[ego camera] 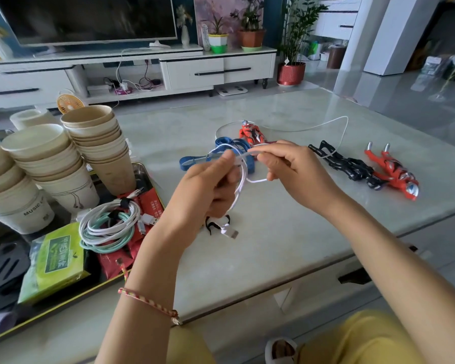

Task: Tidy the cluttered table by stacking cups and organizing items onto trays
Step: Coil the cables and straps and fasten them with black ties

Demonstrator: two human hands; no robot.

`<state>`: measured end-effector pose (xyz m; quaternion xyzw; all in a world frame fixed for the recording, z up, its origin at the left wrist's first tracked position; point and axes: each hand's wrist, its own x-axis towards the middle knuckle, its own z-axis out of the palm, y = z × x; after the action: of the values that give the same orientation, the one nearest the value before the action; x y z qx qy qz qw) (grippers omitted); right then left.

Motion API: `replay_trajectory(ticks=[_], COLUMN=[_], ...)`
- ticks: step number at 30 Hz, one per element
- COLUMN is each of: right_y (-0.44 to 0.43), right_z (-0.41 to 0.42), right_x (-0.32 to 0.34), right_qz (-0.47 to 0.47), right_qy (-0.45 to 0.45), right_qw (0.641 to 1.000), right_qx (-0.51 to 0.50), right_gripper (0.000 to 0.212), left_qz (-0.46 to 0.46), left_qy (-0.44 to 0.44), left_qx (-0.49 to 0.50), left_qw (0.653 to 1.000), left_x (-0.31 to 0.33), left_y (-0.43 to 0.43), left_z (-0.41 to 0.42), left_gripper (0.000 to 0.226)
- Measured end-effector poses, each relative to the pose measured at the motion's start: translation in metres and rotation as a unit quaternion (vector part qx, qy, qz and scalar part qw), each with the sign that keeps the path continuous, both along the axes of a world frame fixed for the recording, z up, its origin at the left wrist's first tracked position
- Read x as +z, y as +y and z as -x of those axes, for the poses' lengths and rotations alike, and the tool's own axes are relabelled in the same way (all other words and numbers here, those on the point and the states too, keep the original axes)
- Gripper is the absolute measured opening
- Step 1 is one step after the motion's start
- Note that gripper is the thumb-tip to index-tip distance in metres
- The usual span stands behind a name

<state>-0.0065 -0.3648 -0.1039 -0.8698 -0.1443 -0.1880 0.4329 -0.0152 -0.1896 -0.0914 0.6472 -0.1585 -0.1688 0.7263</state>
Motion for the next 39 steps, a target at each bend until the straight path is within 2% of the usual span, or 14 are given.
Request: replay_trajectory(ticks=[5, 11, 13, 15, 17, 19, 22, 24, 26, 30, 32, 34, 39], right_y=[0.006, -0.002, -0.004, -0.004, -0.003, 0.001, 0.017, 0.031, 0.041, 0.046, 0.043, 0.039, 0.024], right_z=[-0.003, -0.005, -0.008, -0.008, -0.003, 0.004, 0.021, 0.034, 0.043, 0.053, 0.053, 0.053, 0.046], right_x=[-0.002, -0.006, -0.010, -0.012, -0.010, -0.006, 0.003, 0.008, 0.010, 0.013, 0.015, 0.017, 0.024], right_qz=[-0.021, -0.045, -0.044, -0.037, 0.021, 0.154, 0.337, 0.403, 0.429, 0.401, 0.362, 0.303, 0.162], right_qy=[-0.032, -0.025, -0.020, -0.037, -0.083, -0.125, -0.191, -0.216, -0.238, -0.248, -0.231, -0.212, -0.168], right_qw=[0.999, 0.998, 0.998, 0.996, 0.993, 0.977, 0.921, 0.889, 0.872, 0.882, 0.903, 0.929, 0.972], right_qx=[0.004, -0.027, -0.052, -0.072, -0.080, -0.083, -0.051, -0.020, 0.001, 0.017, 0.025, 0.018, 0.005], right_gripper=[0.020, 0.019, 0.020, 0.018, 0.012, 0.012, 0.015, 0.016, 0.018, 0.012, 0.006, 0.014, 0.020], left_qz=[0.189, 0.391, 0.425, 0.424, 0.425, 0.417, 0.384, 0.338, 0.264, 0.106, 0.040, -0.021, -0.048], left_qy=[0.092, 0.093, 0.091, 0.082, 0.077, 0.073, 0.070, 0.062, 0.043, -0.004, -0.027, -0.039, 0.015], left_qx=[-0.047, -0.088, -0.090, -0.075, -0.062, -0.048, -0.036, -0.023, 0.018, 0.093, 0.096, 0.087, -0.021], left_qw=[0.977, 0.912, 0.896, 0.899, 0.900, 0.904, 0.920, 0.939, 0.963, 0.990, 0.994, 0.995, 0.999], left_x=[0.004, 0.006, 0.004, 0.003, 0.004, 0.006, 0.007, 0.006, 0.004, -0.002, -0.005, -0.007, -0.009], left_y=[0.010, 0.033, 0.036, 0.034, 0.030, 0.025, 0.017, 0.009, 0.001, -0.007, -0.008, -0.010, -0.013], left_z=[-0.002, -0.004, -0.005, -0.005, -0.005, -0.004, -0.002, -0.001, -0.001, -0.002, -0.002, 0.000, 0.007], left_gripper=[0.039, 0.039, 0.040, 0.043, 0.044, 0.044, 0.039, 0.038, 0.038, 0.038, 0.040, 0.042, 0.056])
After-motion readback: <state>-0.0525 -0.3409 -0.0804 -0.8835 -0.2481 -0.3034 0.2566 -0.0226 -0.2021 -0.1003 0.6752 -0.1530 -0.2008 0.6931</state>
